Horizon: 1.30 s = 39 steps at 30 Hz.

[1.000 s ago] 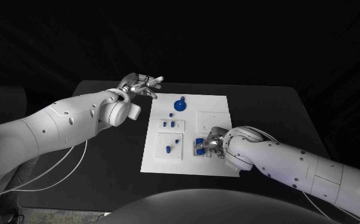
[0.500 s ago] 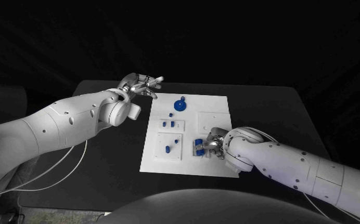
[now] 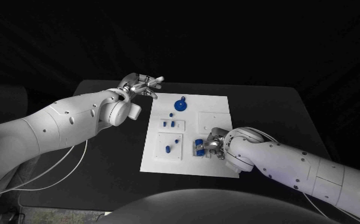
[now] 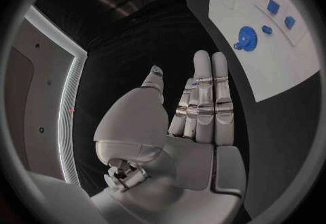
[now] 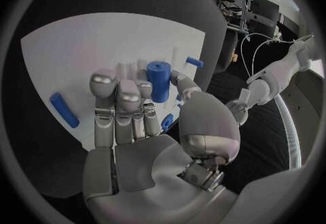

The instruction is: Assemble the parts on the task board

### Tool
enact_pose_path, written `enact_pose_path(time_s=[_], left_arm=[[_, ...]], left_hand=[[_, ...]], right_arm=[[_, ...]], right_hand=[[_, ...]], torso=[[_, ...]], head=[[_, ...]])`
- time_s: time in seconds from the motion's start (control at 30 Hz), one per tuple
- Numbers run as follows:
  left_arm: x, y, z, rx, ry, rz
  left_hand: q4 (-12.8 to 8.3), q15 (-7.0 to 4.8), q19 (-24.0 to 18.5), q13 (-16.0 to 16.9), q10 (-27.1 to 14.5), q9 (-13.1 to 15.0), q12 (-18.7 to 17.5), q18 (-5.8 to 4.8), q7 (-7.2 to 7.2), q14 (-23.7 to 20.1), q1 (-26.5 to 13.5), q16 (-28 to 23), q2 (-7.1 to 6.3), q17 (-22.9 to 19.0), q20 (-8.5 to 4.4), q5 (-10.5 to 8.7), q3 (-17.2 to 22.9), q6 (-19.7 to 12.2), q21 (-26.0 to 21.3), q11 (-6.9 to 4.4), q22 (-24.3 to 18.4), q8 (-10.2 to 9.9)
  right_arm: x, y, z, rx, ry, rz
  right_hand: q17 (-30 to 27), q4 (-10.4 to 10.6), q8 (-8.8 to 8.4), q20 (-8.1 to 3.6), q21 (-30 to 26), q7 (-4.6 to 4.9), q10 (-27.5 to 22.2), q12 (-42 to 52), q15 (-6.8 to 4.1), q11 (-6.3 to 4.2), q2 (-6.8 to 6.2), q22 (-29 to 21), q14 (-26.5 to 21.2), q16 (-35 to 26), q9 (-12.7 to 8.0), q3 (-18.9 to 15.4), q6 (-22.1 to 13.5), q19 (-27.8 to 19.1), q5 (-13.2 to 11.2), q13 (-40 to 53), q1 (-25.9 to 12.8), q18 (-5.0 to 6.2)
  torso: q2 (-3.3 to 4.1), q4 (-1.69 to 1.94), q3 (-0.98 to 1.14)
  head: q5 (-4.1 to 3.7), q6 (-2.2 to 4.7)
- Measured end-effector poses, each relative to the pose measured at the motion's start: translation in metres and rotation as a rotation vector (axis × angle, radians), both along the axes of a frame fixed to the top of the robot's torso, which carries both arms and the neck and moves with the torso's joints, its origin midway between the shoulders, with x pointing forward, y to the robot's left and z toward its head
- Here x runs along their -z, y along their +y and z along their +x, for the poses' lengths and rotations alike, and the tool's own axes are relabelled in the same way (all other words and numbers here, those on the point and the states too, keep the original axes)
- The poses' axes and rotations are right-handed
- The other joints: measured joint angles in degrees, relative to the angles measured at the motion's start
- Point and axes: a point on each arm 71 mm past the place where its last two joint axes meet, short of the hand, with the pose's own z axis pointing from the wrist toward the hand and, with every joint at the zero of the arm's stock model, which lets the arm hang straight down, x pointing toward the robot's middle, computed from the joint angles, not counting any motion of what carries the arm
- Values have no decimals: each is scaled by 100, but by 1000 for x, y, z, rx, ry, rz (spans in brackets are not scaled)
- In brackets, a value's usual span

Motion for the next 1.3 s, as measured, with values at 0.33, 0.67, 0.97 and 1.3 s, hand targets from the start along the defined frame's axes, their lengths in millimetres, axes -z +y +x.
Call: enact_pose_path(time_s=[0.33,0.67,0.97,1.3], left_arm=[[0,0,0,0,2,1],[0,1,0,-1,3,1],[0,1,0,-1,4,2],[0,1,0,-2,6,3]], left_hand=[[0,0,0,0,-21,0,0,0,0,0,0,0,0,0,0,0,0,0,0,-21,-6,0],[0,0,0,-1,-21,0,0,0,0,0,0,0,0,0,0,0,0,0,0,-21,-5,0],[0,0,0,-1,-21,0,0,0,0,0,0,0,0,0,0,0,0,0,0,-21,-5,0],[0,0,0,-1,-21,0,0,0,0,0,0,0,0,0,0,0,0,0,0,-21,-4,0]], right_arm=[[0,0,1,3,1,2],[0,0,2,3,-1,5],[1,-1,2,3,-2,7],[1,0,-1,-6,0,21]], right_hand=[[0,-148,20,0,-24,-29,24,0,8,-1,151,0,8,-21,-205,-148,49,0,-1360,4,166,0],[0,193,39,0,-24,-47,20,0,9,-5,-40,0,9,-44,-522,-5,71,0,-1870,8,491,0],[0,678,39,0,-45,-29,17,0,9,-5,-73,0,9,-66,-518,129,90,0,-2421,-2,458,1],[30,1332,38,0,-45,-51,1,-39,10,-43,-379,0,8,-89,-518,-171,110,0,-2462,-17,105,0]], torso=[[-1,0,-1],[3,-3,3],[4,-3,3],[4,-3,5]], head=[[17,-1],[39,0],[37,0],[37,0]])
